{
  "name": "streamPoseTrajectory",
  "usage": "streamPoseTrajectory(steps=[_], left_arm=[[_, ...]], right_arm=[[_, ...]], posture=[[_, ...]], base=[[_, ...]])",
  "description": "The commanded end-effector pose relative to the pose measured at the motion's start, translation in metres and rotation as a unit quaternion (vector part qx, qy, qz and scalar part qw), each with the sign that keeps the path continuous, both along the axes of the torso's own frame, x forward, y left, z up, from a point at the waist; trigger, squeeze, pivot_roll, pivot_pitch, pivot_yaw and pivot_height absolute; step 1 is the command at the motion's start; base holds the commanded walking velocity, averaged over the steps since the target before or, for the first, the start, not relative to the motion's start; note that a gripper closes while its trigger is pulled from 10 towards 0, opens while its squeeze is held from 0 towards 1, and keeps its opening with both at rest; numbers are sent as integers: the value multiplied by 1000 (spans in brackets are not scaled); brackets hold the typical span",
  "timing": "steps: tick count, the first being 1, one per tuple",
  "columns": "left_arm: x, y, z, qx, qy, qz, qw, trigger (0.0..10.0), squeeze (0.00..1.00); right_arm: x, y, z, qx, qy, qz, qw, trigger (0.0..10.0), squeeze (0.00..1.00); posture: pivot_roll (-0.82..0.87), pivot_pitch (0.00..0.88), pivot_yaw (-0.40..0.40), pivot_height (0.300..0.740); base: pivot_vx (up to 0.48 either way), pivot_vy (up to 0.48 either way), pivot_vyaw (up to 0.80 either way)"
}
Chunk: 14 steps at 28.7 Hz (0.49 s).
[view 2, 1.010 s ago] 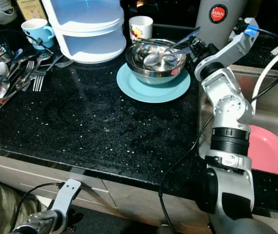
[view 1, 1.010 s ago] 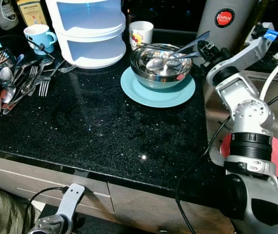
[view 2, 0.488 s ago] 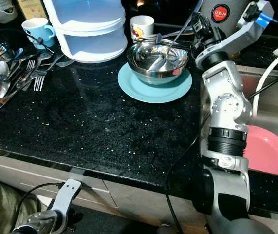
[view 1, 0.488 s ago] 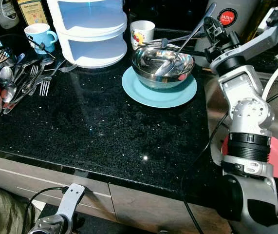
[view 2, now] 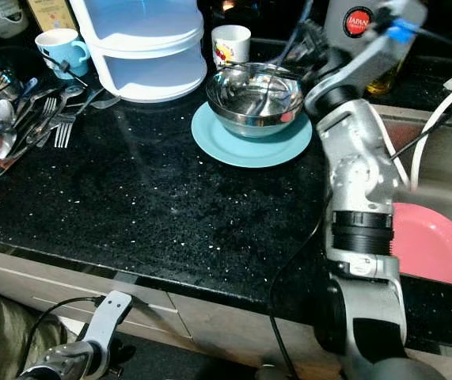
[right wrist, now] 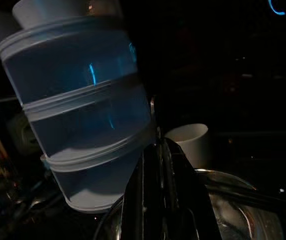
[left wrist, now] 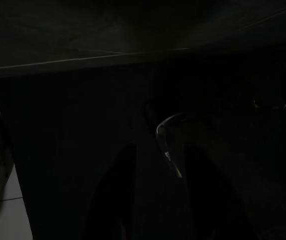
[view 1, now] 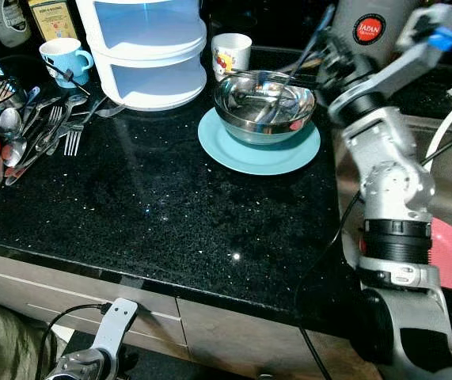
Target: Kitchen organization
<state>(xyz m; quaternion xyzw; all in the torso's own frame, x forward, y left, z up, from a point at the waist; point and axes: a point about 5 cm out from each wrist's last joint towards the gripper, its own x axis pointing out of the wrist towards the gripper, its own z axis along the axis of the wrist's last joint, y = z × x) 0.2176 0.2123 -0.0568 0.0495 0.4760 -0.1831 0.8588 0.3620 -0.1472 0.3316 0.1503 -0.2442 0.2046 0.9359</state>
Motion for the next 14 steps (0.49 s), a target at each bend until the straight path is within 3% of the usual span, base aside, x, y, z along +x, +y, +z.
streamPoseTrajectory(steps=[1, 11, 14], left_arm=[[-7, 1, -4, 4, 14, -2, 1000, 10000, 0], [-7, 0, -4, 3, 13, -1, 1000, 10000, 0], [-7, 0, -4, 2, 13, 0, 1000, 10000, 0]], right_arm=[[0, 4, -4, -28, -3, -6, 1000, 0, 0], [5, 6, -11, -37, 17, -17, 999, 0, 0], [8, 5, -18, -79, 33, -35, 996, 0, 0]], posture=[[40, 132, 6, 740], [42, 131, 2, 740], [41, 130, 0, 740]], base=[[0, 0, 0], [0, 0, 0], [0, 0, 0]])
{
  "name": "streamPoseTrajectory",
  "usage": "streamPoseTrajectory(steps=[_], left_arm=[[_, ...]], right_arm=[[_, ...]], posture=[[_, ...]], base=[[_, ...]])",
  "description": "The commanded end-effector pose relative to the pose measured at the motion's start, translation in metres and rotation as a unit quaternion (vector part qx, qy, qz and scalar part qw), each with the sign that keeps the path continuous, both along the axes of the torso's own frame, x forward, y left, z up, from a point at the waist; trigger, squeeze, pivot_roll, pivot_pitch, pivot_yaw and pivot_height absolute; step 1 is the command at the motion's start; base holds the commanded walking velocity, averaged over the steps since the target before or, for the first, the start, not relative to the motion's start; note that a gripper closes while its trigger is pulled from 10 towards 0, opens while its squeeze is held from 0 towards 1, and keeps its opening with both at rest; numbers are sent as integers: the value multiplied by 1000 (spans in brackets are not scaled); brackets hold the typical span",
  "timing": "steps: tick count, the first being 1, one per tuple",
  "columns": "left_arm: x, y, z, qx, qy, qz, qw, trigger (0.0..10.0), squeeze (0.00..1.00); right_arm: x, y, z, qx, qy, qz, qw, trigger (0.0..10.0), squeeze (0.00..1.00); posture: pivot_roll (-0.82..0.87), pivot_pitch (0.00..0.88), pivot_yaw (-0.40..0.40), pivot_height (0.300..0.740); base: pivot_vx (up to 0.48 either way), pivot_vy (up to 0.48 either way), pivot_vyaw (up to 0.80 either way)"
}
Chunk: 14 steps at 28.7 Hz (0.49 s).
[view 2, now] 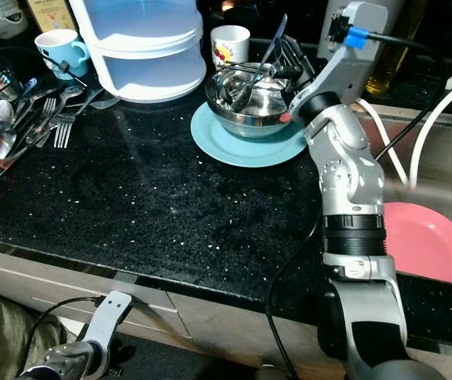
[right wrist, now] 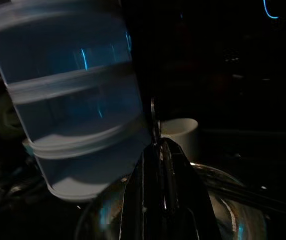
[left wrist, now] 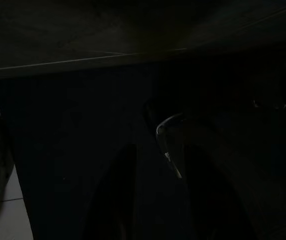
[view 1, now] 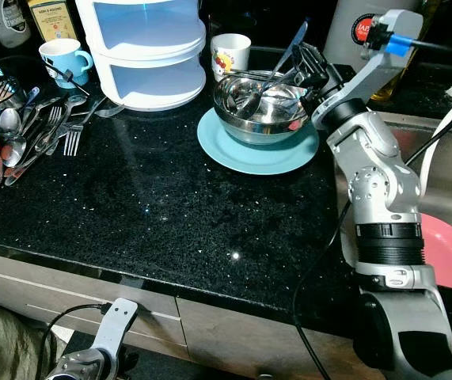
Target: Kitchen organization
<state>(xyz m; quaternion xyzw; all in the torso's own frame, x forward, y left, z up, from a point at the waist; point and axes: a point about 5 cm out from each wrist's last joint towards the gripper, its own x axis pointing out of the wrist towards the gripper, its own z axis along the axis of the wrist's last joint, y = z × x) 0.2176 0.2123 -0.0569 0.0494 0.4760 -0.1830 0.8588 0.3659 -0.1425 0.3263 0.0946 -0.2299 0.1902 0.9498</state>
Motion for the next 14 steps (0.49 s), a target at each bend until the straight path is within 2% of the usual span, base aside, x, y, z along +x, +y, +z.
streamPoseTrajectory(steps=[1, 4, 9, 14], left_arm=[[-7, 0, -4, 2, 13, 0, 1000, 10000, 0], [-7, 0, -4, 2, 13, 0, 1000, 10000, 0], [-7, 0, -4, 2, 13, 0, 1000, 10000, 0], [-7, 0, -4, 2, 13, -1, 1000, 10000, 0]], right_arm=[[5, 0, -15, -32, 31, -12, 999, 0, 0], [8, -3, -19, -27, 52, -24, 998, 0, 0], [13, -16, -21, 58, 84, -35, 994, 0, 0], [11, -31, -7, 106, 49, -42, 992, 0, 0]], posture=[[41, 130, 0, 740], [40, 130, 0, 740], [42, 129, -1, 740], [40, 129, 1, 740]], base=[[0, 0, 0], [0, 0, 0], [0, 0, 0], [0, 0, 0]])
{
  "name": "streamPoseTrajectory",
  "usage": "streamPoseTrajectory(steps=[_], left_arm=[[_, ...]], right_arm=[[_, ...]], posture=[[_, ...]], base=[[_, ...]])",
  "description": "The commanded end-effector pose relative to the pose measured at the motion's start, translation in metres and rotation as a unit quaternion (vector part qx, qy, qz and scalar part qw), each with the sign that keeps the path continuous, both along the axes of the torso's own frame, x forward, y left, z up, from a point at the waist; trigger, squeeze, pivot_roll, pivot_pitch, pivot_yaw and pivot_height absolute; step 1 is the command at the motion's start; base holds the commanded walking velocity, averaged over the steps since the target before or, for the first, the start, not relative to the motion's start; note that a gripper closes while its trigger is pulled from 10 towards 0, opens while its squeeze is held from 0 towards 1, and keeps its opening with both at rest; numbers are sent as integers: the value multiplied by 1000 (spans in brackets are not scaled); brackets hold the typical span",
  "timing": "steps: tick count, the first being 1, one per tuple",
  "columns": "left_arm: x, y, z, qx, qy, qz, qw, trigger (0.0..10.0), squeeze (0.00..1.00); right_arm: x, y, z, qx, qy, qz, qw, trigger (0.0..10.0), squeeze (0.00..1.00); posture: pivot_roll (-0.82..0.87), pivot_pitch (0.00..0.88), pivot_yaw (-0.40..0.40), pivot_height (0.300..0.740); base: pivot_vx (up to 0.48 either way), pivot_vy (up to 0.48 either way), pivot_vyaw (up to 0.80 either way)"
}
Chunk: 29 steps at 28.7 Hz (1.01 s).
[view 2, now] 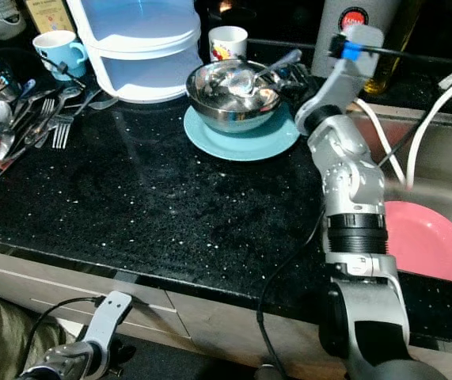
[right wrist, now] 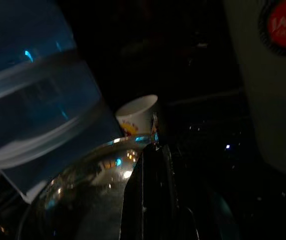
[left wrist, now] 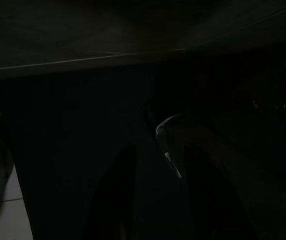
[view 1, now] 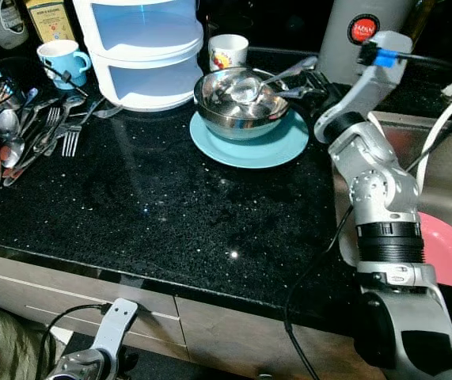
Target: Kitchen organization
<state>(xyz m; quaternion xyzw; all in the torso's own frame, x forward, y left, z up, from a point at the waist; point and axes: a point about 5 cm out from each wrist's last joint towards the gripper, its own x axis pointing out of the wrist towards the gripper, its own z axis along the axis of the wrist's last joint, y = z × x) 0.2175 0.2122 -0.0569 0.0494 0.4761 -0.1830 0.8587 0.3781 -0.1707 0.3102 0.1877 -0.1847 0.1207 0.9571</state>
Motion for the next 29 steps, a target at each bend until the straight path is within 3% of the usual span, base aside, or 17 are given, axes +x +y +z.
streamPoseTrajectory(steps=[1, 8, 29], left_arm=[[-7, 0, -4, 2, 13, -1, 1000, 10000, 0], [-7, 1, -4, 4, 14, -2, 1000, 10000, 0], [-7, 0, -4, 5, 14, -4, 1000, 10000, 0]], right_arm=[[-2, -2, 9, 10, -20, -2, 1000, 0, 0], [-14, 2, 29, 68, -85, 60, 992, 0, 0], [-33, 11, 47, 130, -153, 158, 967, 0, 0]], posture=[[40, 129, 1, 740], [40, 129, 5, 740], [39, 128, 5, 740]], base=[[0, 0, 0], [0, 0, 0], [0, 0, 0]])
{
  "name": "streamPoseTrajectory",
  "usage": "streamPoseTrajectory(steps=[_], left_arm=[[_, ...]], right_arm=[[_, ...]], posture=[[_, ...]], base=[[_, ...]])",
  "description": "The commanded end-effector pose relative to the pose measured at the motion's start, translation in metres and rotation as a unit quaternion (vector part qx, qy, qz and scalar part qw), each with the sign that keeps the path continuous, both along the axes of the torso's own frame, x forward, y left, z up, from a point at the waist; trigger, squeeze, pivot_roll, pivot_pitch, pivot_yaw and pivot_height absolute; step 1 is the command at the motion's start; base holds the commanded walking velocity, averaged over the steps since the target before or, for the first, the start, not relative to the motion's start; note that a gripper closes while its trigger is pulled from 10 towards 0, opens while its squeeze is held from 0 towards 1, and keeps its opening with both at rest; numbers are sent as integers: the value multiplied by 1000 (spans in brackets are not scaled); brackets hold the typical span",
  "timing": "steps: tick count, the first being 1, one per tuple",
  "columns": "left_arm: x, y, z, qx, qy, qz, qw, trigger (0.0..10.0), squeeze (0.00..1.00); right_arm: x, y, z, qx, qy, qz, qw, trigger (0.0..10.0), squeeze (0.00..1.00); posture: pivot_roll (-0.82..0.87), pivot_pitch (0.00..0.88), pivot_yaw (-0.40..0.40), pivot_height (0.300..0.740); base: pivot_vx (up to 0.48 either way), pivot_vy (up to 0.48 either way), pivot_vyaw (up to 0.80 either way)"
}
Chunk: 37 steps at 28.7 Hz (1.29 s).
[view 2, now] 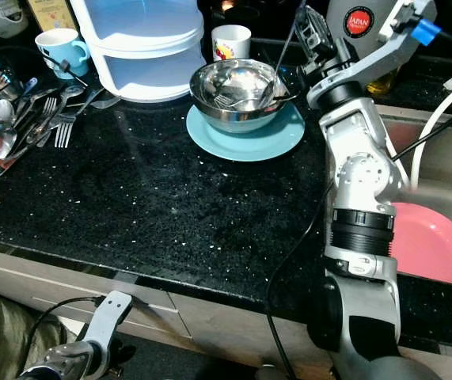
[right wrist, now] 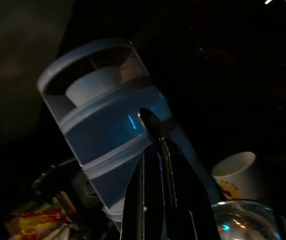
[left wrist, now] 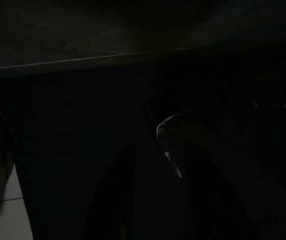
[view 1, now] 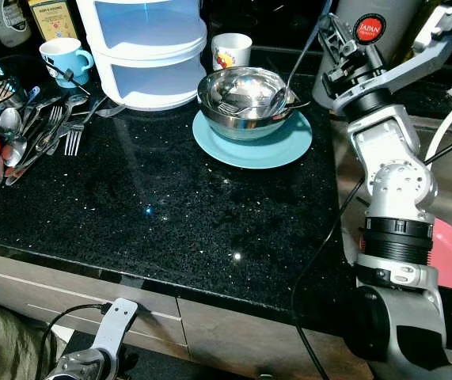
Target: Kitchen organization
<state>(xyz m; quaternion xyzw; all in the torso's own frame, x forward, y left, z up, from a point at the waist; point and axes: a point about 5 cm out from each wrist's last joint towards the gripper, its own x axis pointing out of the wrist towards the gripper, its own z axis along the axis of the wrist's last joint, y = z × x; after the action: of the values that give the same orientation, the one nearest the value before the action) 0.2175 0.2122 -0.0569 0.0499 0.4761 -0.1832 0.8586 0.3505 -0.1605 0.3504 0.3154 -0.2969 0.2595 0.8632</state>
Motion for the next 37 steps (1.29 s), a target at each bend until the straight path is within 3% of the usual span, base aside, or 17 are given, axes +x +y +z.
streamPoseTrajectory(steps=[1, 9, 11, 12, 17, 25, 30, 34, 37], left_arm=[[-7, 0, -4, 5, 14, -3, 1000, 10000, 0], [-7, 0, -4, 5, 13, -3, 1000, 10000, 0], [-7, 0, -4, 6, 13, -3, 1000, 10000, 0], [-7, 0, -4, 6, 13, -3, 1000, 10000, 0], [-7, 0, -4, 5, 13, -3, 1000, 10000, 0], [-7, 1, -4, 6, 14, -4, 1000, 10000, 0], [-7, 1, -4, 6, 14, -4, 1000, 10000, 0], [-7, 0, -4, 6, 14, -4, 1000, 10000, 0], [-7, 0, -4, 6, 14, -4, 1000, 10000, 0]], right_arm=[[-5, 1, 8, 7, -20, 11, 1000, 0, 0], [-8, -4, 14, 54, -31, 29, 998, 0, 0], [-9, -16, 19, 109, -34, 35, 993, 0, 0], [-9, -16, 19, 109, -34, 35, 993, 0, 0], [-8, -66, 24, 222, -38, -1, 974, 0, 0], [-14, -77, 29, 200, -50, -27, 978, 0, 0], [-11, -83, 22, 84, -13, -121, 989, 0, 0], [-15, -104, 21, 38, -4, -191, 981, 0, 0], [-16, -107, 22, 31, -3, -200, 979, 0, 0]], posture=[[39, 127, 4, 740], [40, 127, 3, 740], [39, 127, 3, 740], [39, 127, 3, 740], [39, 126, 4, 740], [37, 125, 7, 740], [36, 125, 8, 740], [36, 125, 8, 740], [36, 125, 8, 740]], base=[[0, 0, 0], [0, 0, 0], [0, 0, 0], [0, 0, 0], [0, 0, 0], [0, 0, 0], [0, 0, 0], [0, 0, 0], [0, 0, 0]])
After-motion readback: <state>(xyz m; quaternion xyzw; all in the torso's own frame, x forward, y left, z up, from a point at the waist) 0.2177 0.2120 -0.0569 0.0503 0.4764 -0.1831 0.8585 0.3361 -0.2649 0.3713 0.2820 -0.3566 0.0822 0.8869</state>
